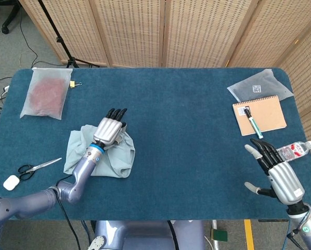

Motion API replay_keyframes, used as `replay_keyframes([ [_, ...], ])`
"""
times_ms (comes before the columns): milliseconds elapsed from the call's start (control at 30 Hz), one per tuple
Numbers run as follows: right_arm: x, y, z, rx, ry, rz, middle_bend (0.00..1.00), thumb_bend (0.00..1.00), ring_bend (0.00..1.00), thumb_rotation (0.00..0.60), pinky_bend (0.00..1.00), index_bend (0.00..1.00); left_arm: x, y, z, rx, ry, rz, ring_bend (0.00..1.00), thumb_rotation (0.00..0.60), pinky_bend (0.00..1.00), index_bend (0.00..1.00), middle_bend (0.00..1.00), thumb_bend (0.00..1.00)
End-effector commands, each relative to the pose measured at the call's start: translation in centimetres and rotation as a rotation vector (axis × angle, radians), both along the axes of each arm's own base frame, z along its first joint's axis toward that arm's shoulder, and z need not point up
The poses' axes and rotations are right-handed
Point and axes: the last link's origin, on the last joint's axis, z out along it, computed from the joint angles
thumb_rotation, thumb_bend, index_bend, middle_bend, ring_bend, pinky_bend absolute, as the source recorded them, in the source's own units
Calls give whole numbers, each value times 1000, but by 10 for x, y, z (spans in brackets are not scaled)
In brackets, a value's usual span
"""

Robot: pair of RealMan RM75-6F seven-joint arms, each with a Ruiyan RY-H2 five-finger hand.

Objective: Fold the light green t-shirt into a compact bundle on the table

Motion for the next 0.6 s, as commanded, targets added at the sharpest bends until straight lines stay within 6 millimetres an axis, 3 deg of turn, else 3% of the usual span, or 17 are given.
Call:
replay_keyframes([
  [33,0,0,0,-1,0,0,0,105,0,600,55,0,3,-2,1,-6,-36,15,0,600,0,0,0,197],
  [167,0,0,0,-2,-1,-1,0,105,0,600,55,0,6,-3,4,4,-83,-4,0,600,0,0,0,57],
  [467,0,1,-1,1,2,0,0,105,0,600,55,0,12,-7,21,18,-223,-46,0,600,0,0,0,24],
  [533,0,1,-1,0,1,0,0,108,0,600,55,0,13,-9,35,23,-269,-61,0,600,0,0,0,28],
  [600,1,1,-1,0,3,2,0,114,0,600,55,0,7,-12,68,64,-313,-92,0,600,0,0,0,41],
])
